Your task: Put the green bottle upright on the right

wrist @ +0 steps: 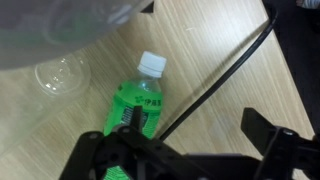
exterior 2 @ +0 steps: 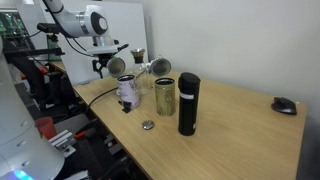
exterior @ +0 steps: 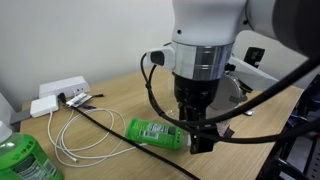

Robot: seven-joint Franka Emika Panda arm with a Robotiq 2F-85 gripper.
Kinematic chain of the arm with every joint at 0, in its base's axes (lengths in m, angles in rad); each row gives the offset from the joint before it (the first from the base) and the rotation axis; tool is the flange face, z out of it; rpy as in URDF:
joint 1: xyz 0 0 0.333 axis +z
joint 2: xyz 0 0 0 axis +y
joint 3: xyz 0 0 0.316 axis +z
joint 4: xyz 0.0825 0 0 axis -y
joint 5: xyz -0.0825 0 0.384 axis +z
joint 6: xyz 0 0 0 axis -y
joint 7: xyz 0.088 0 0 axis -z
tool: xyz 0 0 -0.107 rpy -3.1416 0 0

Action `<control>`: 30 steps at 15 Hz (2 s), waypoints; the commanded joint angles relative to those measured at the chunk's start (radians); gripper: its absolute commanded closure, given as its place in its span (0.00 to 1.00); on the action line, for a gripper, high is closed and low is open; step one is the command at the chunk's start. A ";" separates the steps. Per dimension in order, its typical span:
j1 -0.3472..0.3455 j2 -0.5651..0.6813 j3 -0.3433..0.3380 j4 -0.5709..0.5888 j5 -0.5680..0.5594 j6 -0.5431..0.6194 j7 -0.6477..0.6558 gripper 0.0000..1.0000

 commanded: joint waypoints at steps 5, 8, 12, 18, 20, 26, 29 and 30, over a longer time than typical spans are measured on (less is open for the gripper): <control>-0.007 0.110 -0.014 0.053 -0.068 0.049 0.055 0.00; -0.006 0.147 -0.022 0.068 -0.081 0.061 0.063 0.00; 0.004 0.179 -0.036 0.088 -0.117 0.075 0.080 0.00; 0.027 0.199 -0.063 0.119 -0.206 0.051 0.126 0.00; 0.031 0.204 -0.069 0.127 -0.227 0.050 0.137 0.00; 0.050 0.216 -0.084 0.142 -0.269 0.032 0.168 0.00; 0.077 0.217 -0.109 0.144 -0.310 0.026 0.235 0.00; 0.083 0.216 -0.113 0.143 -0.316 0.024 0.253 0.00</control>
